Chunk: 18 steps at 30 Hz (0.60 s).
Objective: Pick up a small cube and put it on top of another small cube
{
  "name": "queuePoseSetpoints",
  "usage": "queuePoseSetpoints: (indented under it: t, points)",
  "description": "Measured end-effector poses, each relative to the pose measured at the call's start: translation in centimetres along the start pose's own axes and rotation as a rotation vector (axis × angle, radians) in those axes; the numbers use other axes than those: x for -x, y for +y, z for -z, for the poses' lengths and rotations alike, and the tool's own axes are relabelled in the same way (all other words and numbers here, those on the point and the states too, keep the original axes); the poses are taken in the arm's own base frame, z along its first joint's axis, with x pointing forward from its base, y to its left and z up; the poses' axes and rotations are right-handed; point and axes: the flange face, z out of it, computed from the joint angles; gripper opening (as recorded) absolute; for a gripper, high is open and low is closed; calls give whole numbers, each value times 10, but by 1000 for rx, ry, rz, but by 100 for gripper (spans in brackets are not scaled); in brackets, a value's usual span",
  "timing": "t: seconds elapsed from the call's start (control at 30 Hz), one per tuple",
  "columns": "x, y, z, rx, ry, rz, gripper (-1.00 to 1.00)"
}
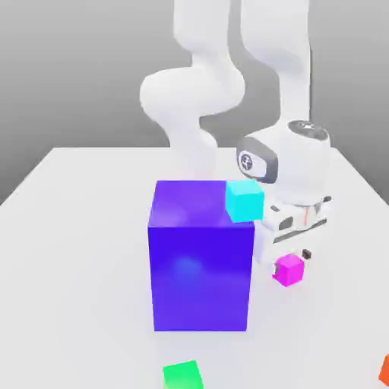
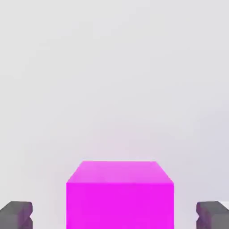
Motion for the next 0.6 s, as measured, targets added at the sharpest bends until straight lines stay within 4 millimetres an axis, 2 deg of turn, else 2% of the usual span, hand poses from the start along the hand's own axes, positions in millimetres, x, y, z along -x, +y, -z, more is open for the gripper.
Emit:
queuePoseSetpoints:
  t: [0.2,0.5,0.53,0.6]
  points:
    - [0,0,-1,1,2,0,-100]
    - [0,0,57,2,2,0,-100]
    - [2,-4,61,9,-4,5,-100]
    - [-10,-15,66,20,-19,-10,-100]
